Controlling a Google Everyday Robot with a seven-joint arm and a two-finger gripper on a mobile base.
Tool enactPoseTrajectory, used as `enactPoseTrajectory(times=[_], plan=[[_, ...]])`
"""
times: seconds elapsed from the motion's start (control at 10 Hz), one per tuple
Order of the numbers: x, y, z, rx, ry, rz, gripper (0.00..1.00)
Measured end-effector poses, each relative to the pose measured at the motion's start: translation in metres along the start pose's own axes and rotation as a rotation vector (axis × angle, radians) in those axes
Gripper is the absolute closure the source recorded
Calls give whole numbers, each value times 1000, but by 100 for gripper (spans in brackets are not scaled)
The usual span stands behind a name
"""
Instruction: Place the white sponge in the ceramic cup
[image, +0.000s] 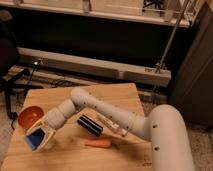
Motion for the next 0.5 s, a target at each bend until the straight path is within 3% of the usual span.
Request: enactPoseTrajectory(times=[0.5], plan=[[7,-3,1,-5,-4,18,100]])
